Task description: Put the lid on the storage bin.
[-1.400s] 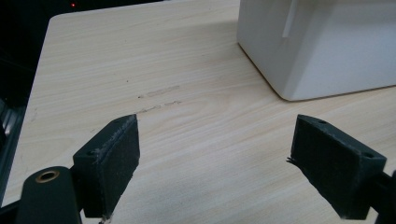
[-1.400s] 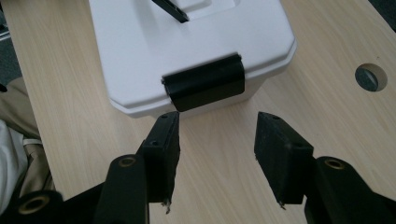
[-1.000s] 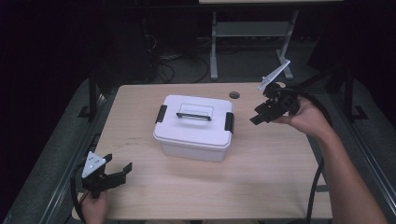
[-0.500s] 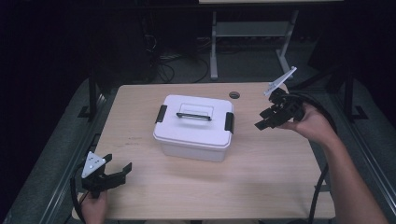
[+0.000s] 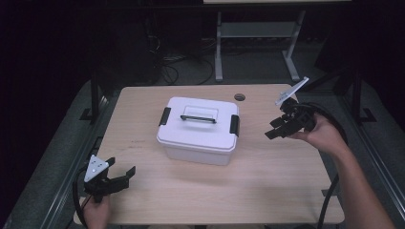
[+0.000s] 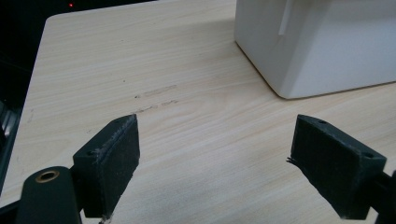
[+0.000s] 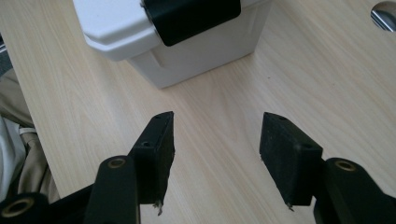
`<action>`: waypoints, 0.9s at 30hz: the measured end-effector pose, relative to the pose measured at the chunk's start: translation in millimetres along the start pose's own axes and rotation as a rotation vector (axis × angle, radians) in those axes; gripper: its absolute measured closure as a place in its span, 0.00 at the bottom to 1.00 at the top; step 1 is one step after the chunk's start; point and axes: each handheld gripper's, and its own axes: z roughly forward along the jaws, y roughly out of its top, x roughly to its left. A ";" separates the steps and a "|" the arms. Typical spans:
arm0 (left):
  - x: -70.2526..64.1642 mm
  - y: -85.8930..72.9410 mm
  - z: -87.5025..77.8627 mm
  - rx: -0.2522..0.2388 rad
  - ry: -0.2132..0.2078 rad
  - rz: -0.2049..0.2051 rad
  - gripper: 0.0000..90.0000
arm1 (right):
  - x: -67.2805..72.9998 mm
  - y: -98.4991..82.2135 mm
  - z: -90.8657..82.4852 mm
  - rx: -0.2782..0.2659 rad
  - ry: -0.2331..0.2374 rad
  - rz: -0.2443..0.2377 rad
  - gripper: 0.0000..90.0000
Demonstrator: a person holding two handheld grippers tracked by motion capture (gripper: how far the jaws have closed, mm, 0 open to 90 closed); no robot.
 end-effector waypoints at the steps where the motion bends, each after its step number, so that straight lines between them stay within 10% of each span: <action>1: 0.0 -0.1 -0.1 -0.001 -0.001 0.000 0.17 | -0.4 -1.1 0.6 0.000 0.001 0.000 0.49; 27: -0.9 0.1 0.2 0.003 0.001 0.006 0.17 | -5.8 -39.8 18.6 0.004 0.024 0.052 0.47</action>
